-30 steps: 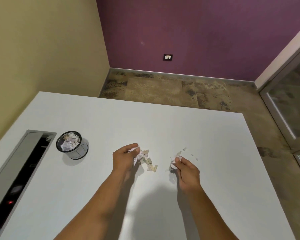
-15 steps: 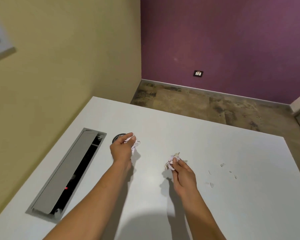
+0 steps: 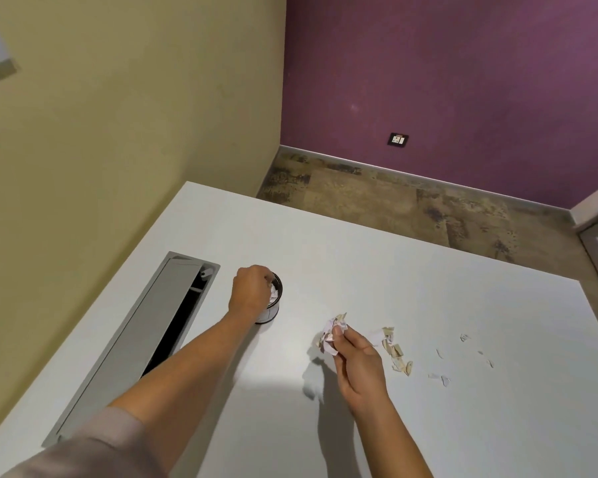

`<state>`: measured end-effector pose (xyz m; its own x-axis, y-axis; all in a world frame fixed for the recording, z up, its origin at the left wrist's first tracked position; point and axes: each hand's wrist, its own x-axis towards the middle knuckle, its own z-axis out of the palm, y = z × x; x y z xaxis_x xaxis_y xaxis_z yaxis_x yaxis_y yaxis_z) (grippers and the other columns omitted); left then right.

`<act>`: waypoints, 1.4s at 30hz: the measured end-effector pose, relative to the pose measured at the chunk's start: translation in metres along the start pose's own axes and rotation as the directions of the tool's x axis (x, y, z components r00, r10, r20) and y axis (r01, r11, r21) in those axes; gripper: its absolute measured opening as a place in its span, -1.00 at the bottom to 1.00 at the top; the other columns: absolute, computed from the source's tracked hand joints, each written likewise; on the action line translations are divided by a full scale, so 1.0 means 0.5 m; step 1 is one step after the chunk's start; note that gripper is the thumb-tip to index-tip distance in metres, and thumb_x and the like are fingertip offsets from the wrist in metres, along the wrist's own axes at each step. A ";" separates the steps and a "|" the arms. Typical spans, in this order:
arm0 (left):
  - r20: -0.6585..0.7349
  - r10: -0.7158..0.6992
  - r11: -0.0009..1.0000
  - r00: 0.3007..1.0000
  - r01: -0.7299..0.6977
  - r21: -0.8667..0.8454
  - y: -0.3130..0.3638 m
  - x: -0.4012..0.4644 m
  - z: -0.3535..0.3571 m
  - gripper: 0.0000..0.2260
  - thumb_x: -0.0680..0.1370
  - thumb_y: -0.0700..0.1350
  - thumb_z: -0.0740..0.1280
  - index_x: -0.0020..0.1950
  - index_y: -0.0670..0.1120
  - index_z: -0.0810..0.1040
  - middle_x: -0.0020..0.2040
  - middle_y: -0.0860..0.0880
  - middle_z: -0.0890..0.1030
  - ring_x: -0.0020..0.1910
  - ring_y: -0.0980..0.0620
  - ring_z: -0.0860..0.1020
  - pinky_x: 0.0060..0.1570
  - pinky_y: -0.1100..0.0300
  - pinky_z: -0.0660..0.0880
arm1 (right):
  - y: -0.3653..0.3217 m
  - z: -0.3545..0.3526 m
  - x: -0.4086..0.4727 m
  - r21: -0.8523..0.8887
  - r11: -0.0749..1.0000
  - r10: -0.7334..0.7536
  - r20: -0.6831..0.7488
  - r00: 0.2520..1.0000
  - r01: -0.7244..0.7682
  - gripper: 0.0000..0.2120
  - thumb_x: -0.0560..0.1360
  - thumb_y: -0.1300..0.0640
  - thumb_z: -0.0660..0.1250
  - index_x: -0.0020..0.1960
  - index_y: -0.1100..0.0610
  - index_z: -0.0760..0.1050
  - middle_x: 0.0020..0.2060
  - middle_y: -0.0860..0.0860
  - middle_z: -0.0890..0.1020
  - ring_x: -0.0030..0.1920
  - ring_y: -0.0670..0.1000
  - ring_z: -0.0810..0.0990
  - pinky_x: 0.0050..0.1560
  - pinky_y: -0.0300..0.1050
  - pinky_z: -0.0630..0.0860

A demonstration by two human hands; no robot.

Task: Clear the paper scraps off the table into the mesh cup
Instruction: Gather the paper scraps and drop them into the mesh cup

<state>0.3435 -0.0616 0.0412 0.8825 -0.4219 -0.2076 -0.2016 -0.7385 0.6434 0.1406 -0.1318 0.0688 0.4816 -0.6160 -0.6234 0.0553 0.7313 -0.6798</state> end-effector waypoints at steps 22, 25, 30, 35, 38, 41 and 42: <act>0.240 0.091 0.950 0.967 -0.157 0.271 0.034 0.048 -0.076 -0.74 0.46 -0.30 0.39 0.10 -0.06 0.66 0.17 -0.12 0.60 0.18 -0.10 0.53 0.13 0.14 0.50 | 0.029 -0.020 -0.011 -0.107 0.994 0.032 0.013 0.999 -0.030 -0.85 0.48 0.34 0.38 0.04 0.28 0.62 -0.22 0.08 0.72 -0.28 -0.08 0.68 -0.30 -0.35 0.55; 0.258 0.085 0.919 0.962 -0.176 0.353 0.023 0.045 -0.063 -0.79 0.47 -0.30 0.36 0.02 -0.07 0.67 0.13 -0.14 0.60 0.10 -0.14 0.57 0.09 0.06 0.55 | 0.031 -0.027 -0.007 -0.103 0.994 0.034 0.000 0.999 -0.034 -0.86 0.47 0.36 0.38 0.02 0.28 0.62 -0.21 0.09 0.72 -0.28 -0.08 0.69 -0.31 -0.34 0.55; 0.312 0.070 0.844 0.948 -0.223 0.487 0.001 0.036 -0.016 -0.75 0.49 -0.31 0.27 0.12 -0.14 0.60 0.14 -0.18 0.54 0.08 -0.20 0.57 0.04 0.05 0.55 | 0.036 -0.029 0.007 -0.112 0.993 0.039 0.010 0.999 -0.037 -0.85 0.47 0.37 0.38 0.04 0.30 0.62 -0.20 0.14 0.72 -0.27 -0.04 0.68 -0.28 -0.30 0.57; 0.299 0.065 0.848 0.952 -0.211 0.486 0.000 0.042 -0.006 -0.78 0.49 -0.32 0.27 0.08 -0.16 0.61 0.11 -0.18 0.54 0.05 -0.20 0.57 0.03 0.02 0.57 | 0.038 -0.016 0.021 -0.150 0.988 0.046 0.033 0.998 -0.041 -0.85 0.47 0.36 0.39 0.04 0.30 0.62 -0.20 0.14 0.72 -0.25 -0.03 0.68 -0.23 -0.28 0.59; 0.257 0.074 0.901 0.964 -0.175 0.398 -0.002 0.038 -0.022 -0.80 0.49 -0.32 0.29 0.00 -0.13 0.64 0.08 -0.18 0.57 0.06 -0.20 0.57 0.06 -0.03 0.56 | 0.037 0.000 0.027 -0.190 0.981 0.040 0.049 0.998 -0.030 -0.85 0.47 0.34 0.39 0.04 0.29 0.62 -0.20 0.15 0.72 -0.25 -0.04 0.68 -0.24 -0.30 0.58; 0.073 0.135 0.962 0.988 -0.148 0.228 -0.010 0.015 -0.057 -0.79 0.52 -0.29 0.27 -0.02 -0.08 0.67 -0.01 -0.14 0.66 0.02 -0.17 0.59 0.02 0.00 0.56 | 0.032 0.021 0.031 -0.209 0.978 0.023 0.065 0.998 -0.009 -0.86 0.47 0.35 0.39 0.02 0.32 0.62 -0.26 0.14 0.69 -0.30 -0.07 0.66 -0.27 -0.33 0.55; -0.038 0.150 0.978 0.988 -0.143 0.150 -0.015 0.001 -0.067 -0.80 0.53 -0.29 0.27 0.00 -0.10 0.67 -0.03 -0.13 0.67 -0.02 -0.16 0.61 0.00 0.01 0.56 | 0.030 0.028 0.032 -0.210 0.978 0.020 0.074 0.997 -0.004 -0.87 0.47 0.35 0.39 0.01 0.32 0.63 -0.27 0.14 0.69 -0.30 -0.07 0.66 -0.27 -0.33 0.54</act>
<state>0.3597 -0.0387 0.0612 0.8576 -0.5080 -0.0809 -0.3873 -0.7411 0.5484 0.1614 -0.1266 0.0539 0.5461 -0.5778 -0.6066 -0.1320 0.6557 -0.7434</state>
